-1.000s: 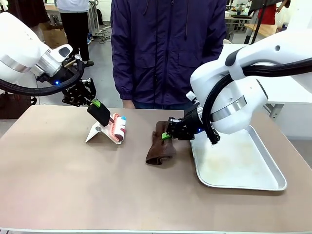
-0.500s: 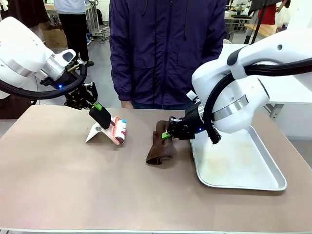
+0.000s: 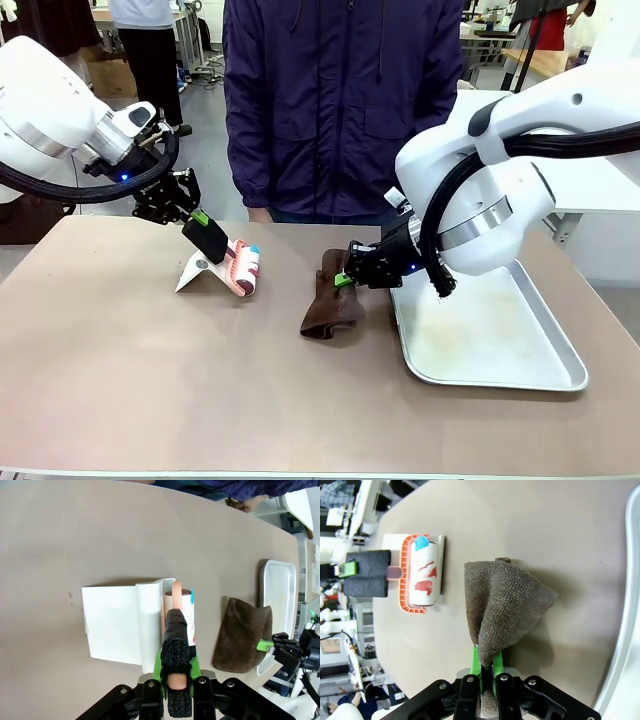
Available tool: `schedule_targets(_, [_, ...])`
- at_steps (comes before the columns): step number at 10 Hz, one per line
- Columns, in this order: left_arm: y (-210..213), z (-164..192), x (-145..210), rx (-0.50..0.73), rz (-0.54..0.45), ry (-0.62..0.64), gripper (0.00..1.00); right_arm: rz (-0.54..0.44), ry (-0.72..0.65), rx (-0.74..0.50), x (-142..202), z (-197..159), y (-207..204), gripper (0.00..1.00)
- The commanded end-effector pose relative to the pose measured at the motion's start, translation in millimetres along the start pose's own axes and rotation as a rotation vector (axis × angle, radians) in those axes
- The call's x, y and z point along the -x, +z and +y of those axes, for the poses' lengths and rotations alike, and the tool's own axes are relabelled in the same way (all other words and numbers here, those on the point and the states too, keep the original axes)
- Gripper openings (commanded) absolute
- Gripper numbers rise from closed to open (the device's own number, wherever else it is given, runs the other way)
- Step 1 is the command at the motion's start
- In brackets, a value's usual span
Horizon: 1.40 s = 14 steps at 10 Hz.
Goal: Clean the surface of the table.
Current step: Return the Lint Roller and towel to their original positions.
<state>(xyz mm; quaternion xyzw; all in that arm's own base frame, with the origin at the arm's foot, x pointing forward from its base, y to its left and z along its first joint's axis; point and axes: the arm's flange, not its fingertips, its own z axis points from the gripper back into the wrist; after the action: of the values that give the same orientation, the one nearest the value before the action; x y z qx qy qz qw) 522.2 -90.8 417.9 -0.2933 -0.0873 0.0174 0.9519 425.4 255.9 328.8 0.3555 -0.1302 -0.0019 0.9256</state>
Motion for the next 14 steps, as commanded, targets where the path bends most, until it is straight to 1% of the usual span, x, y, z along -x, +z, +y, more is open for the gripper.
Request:
schedule_targets(1, [-3.0,3.7,-4.9,0.001,-0.022,0.025,0.22,0.017,0.001,0.008,-2.6,2.9,10.7,0.1])
schedule_targets(4, [-4.0,5.5,-4.7,0.003,-0.012,0.029,0.22,0.028,0.001,0.012,-2.9,1.8,11.5,0.1])
schedule_targets(5, [-3.5,5.8,-4.5,0.005,-0.01,0.024,0.75,0.028,0.003,0.0,-2.8,2.4,12.1,0.47])
schedule_targets(6, [-3.1,6.2,-4.5,0.004,-0.01,0.023,0.81,0.03,0.001,0.003,-3.1,2.2,12.3,0.66])
schedule_targets(7, [-2.0,6.2,-4.4,0.004,-0.014,0.022,1.0,0.032,-0.003,0.006,-3.5,1.3,12.4,1.0])
schedule_targets(8, [-0.3,6.3,-3.9,0.006,-0.018,0.02,1.0,0.031,-0.005,0.007,-3.6,0.5,12.4,1.0])
schedule_targets(9, [1.3,6.3,-3.6,0.007,-0.022,0.019,0.95,0.033,-0.009,0.009,-3.8,-0.5,12.8,0.8])
schedule_targets(10, [3.0,6.0,-3.2,0.009,-0.025,0.016,1.0,0.035,-0.011,0.018,-4.0,-1.2,13.3,0.89])
schedule_targets(11, [4.6,6.0,-2.6,0.006,-0.027,0.014,1.0,0.036,-0.008,0.033,-4.3,-1.6,14.5,1.0])
schedule_targets(13, [10.3,6.6,-0.5,0.004,-0.027,0.01,1.0,0.051,0.018,0.062,-4.1,1.8,16.2,1.0])
schedule_targets(14, [15.3,6.0,1.8,-0.002,-0.028,0.007,1.0,0.063,0.044,0.108,-4.7,4.7,16.4,1.0])
